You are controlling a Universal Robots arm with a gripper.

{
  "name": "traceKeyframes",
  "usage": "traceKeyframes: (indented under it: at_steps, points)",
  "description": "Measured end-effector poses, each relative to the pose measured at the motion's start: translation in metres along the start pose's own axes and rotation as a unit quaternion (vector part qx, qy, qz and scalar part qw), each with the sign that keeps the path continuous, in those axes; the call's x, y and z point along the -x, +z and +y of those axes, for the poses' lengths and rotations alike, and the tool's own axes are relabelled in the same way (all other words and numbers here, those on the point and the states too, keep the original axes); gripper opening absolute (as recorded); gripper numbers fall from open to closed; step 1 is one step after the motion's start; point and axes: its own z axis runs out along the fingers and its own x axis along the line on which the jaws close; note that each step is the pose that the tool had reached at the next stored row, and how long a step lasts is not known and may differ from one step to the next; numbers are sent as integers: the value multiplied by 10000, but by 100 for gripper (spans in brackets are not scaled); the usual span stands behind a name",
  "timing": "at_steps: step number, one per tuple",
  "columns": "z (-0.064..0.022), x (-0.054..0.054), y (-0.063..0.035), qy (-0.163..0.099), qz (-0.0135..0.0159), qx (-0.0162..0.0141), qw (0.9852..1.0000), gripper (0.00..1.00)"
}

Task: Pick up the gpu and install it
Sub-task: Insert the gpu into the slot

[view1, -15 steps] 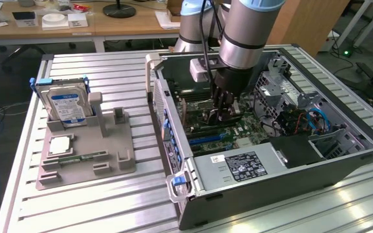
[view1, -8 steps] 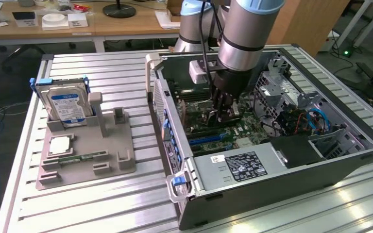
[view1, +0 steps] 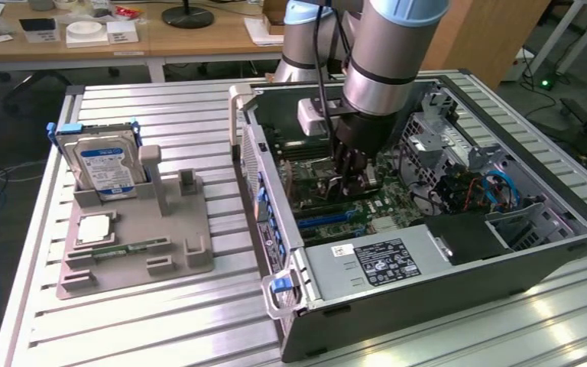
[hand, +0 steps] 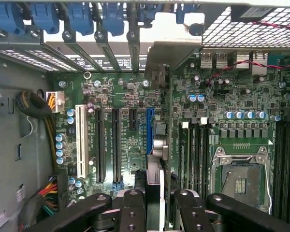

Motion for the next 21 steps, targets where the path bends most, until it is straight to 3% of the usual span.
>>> traceKeyframes:
  at_steps: [21]
  points:
    - [9, -30, 55, 0, 0, 0, 10000, 27]
